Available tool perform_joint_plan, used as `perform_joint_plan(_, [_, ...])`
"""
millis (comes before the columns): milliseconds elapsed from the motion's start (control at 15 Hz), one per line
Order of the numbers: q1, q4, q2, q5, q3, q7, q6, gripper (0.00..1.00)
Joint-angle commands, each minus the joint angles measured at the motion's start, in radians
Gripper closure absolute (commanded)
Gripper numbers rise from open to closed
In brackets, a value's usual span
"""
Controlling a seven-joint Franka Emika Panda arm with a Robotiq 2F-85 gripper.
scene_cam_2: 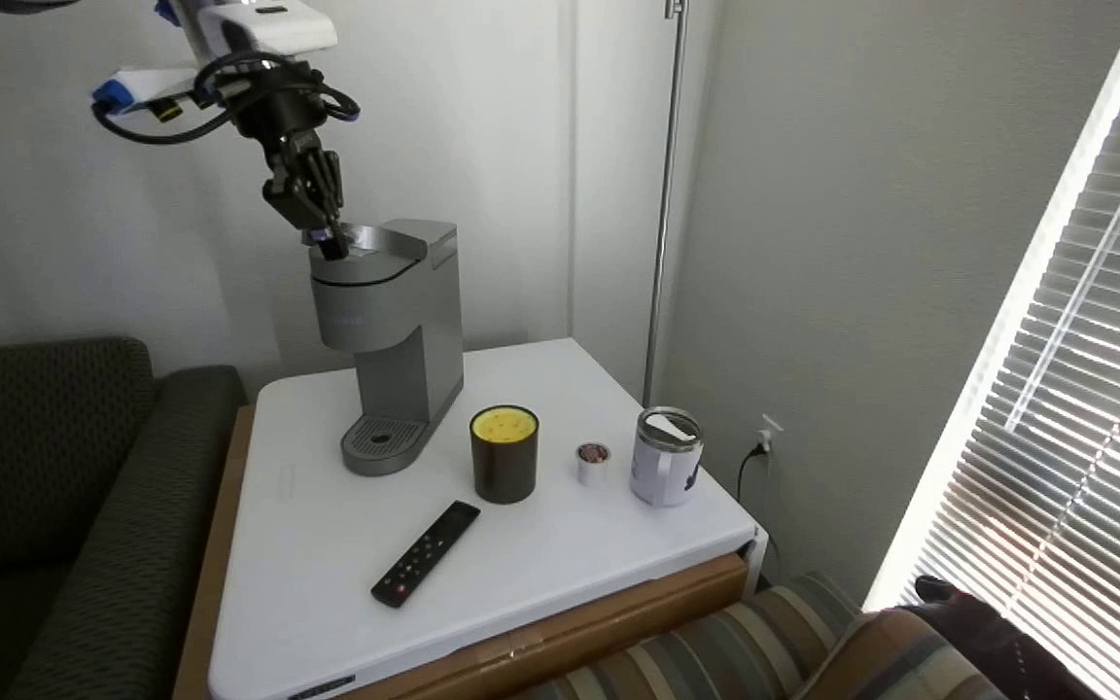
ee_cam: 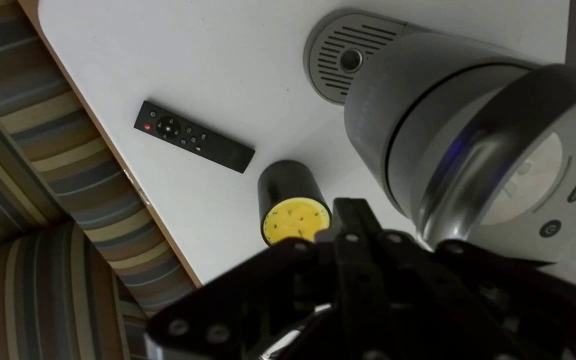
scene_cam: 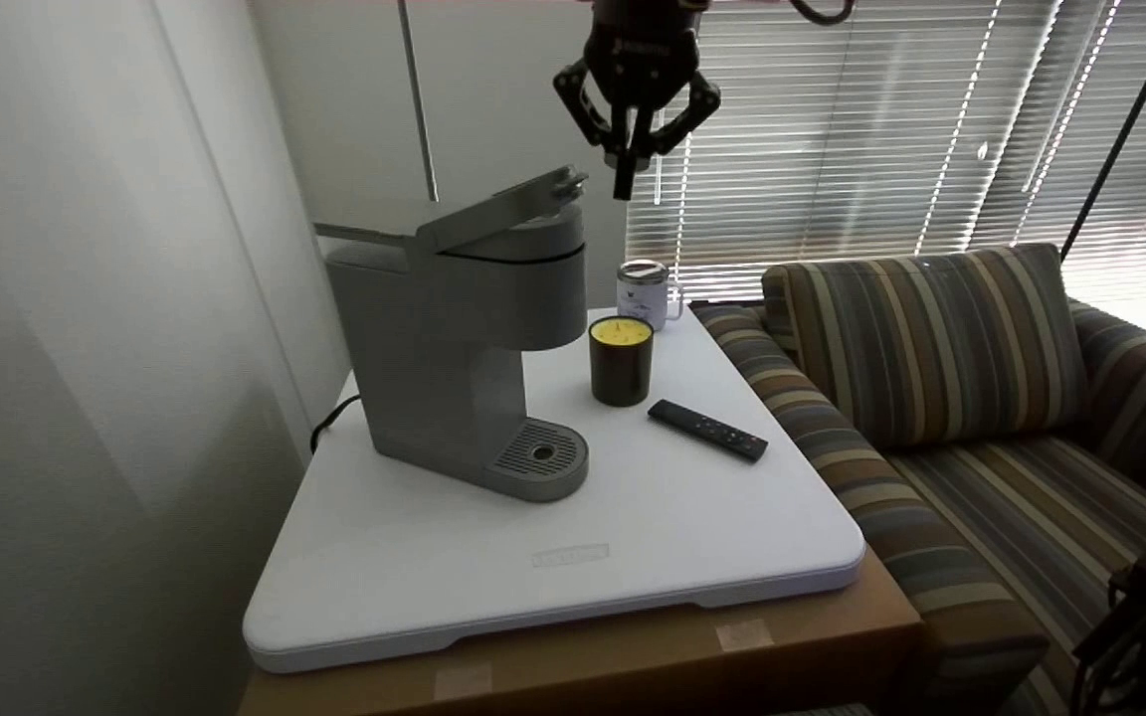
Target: Close the lid of the coffee maker and then open it
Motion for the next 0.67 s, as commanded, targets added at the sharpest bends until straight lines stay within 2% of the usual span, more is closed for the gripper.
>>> perform_joint_plan(0, [0.007,0.01,0.025,0.02,0.015,0.004,0.002,1.0])
perform_joint_plan(333, [0.021,0.012,0.034,0.016,0.021,0.01,0.013,1.0])
perform_joint_plan(600, [0.03,0.0,0.024,-0.003,0.014,0.057,0.077,1.0])
